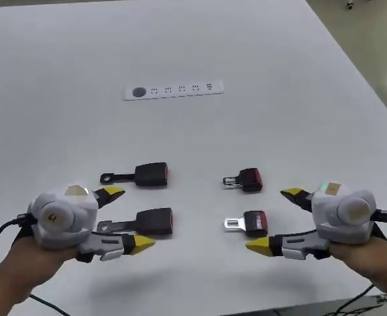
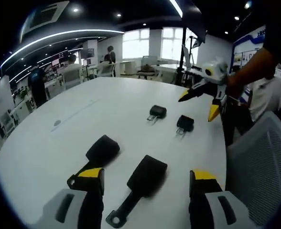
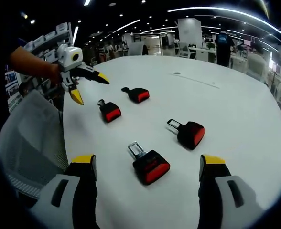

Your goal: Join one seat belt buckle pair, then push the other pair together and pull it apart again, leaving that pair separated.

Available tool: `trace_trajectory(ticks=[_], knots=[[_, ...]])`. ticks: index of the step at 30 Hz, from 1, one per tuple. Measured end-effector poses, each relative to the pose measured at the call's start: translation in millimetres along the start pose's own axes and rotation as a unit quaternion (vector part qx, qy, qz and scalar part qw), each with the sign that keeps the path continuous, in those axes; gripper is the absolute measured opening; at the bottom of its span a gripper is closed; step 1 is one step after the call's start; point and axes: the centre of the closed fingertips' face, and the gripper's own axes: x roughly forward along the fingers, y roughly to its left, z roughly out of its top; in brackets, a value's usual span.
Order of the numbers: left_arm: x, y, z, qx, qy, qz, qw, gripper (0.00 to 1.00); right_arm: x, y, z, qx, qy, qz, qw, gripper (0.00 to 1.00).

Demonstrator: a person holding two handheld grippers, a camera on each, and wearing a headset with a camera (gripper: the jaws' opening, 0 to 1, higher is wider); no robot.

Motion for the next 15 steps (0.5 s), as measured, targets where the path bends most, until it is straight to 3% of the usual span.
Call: trace_trajectory(ticks=[7, 15], knots=[[20.0, 2.9, -7.0, 0.024, 0.010, -0.031, 0.9992, 0.67, 10.4, -6.5, -6.3, -0.005, 0.014, 0.024, 0.9996, 0.83], [36.1, -0.9, -15.9, 0.067, 0.047, -0.070, 0.9942, 0.63, 22.1, -7.2, -15.8, -0.023, 0.040, 0.054, 0.9975, 0.80]])
